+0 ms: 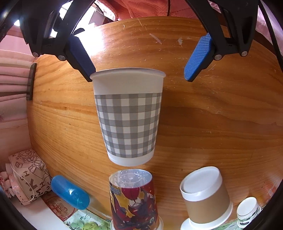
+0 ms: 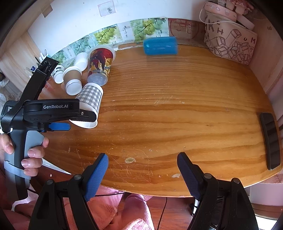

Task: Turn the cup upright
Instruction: 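Bring the left gripper to the plaid cup and grasp its body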

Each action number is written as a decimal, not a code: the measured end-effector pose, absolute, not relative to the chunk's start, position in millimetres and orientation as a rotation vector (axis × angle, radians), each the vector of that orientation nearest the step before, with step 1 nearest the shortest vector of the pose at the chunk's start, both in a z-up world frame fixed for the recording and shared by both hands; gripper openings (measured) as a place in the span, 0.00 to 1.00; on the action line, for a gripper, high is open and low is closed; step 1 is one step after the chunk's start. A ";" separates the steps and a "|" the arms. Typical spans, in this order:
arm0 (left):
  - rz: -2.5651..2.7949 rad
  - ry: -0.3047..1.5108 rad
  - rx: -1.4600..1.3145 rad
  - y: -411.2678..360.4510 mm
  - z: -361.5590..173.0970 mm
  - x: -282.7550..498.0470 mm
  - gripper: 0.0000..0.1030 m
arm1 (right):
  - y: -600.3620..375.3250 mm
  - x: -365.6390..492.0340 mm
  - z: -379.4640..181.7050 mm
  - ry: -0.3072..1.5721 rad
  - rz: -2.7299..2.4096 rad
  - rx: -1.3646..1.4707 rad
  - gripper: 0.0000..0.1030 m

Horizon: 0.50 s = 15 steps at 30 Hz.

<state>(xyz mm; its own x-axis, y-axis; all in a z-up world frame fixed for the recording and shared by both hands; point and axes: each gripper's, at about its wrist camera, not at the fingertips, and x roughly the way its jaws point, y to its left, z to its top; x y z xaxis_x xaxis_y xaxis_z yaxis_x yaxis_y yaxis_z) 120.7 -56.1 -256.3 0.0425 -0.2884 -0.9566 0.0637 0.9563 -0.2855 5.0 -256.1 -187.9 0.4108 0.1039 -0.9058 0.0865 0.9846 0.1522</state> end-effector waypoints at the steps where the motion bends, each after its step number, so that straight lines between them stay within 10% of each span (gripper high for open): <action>1: -0.270 1.510 -0.182 -57.9 -258.0 120.8 0.96 | -257.1 4.7 -188.4 1.150 0.009 0.187 0.78; 15: -0.237 1.489 -0.181 -74.9 -261.3 127.5 0.75 | -269.1 3.8 -194.8 1.162 -0.004 0.197 0.78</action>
